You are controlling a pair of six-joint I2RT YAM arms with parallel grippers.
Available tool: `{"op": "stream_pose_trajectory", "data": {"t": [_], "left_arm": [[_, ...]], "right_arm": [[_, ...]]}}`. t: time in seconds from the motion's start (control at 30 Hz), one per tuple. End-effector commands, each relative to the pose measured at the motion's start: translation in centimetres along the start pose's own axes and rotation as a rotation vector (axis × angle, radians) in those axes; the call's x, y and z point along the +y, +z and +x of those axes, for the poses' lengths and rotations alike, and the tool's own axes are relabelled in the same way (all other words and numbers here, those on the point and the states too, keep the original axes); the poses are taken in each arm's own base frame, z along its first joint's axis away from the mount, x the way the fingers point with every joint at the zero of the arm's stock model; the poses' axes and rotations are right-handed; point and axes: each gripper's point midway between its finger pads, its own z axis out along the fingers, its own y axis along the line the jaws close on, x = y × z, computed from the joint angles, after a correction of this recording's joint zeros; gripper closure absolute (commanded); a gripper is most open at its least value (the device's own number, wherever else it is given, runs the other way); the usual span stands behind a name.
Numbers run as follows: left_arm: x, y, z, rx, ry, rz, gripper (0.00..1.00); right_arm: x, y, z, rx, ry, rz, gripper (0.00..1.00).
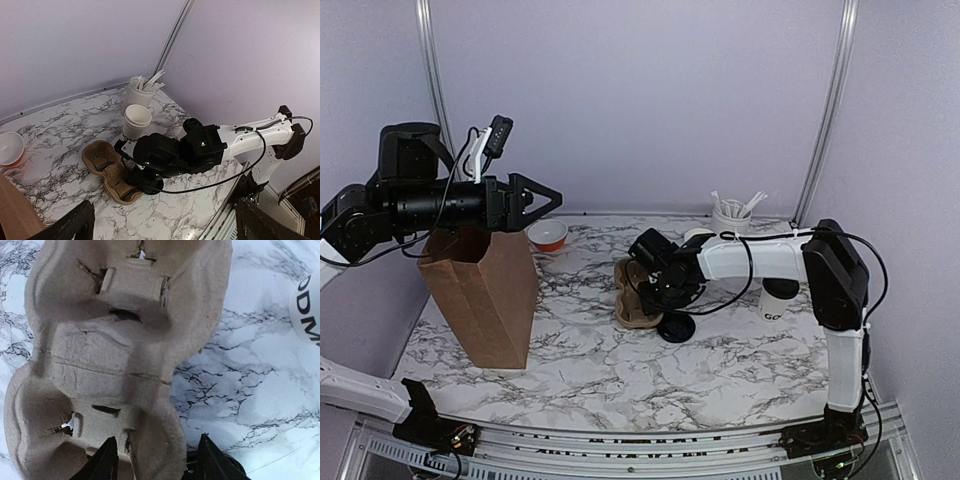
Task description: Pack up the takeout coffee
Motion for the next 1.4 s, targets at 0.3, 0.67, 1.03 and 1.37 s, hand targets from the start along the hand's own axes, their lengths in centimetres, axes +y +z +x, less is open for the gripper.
{"op": "stream_pose_trajectory", "data": {"t": [0.3,0.67,1.03,1.37], "left_arm": [[-0.4,-0.1,-1.5,-0.054,0.034,-0.002,0.01],[-0.3,0.0,-1.4,-0.052,0.043,-0.003,0.01],[-0.2,-0.3,-1.3,-0.056,0.04,-0.009,0.01],[0.0,-0.1,-1.1,-0.051,0.04,-0.014,0.01]], "right_arm": [[2.3,-6.4,-5.6,-0.184,-0.012,-0.026,0.43],[9.7,-6.3,-3.9,-0.137,-0.124,-0.161,0.47],[10.0,-4.0,-2.6,-0.086,-0.129,-0.139,0.56],[9.0,-1.9,-1.9,-0.058,-0.107,-0.102,0.61]]}}
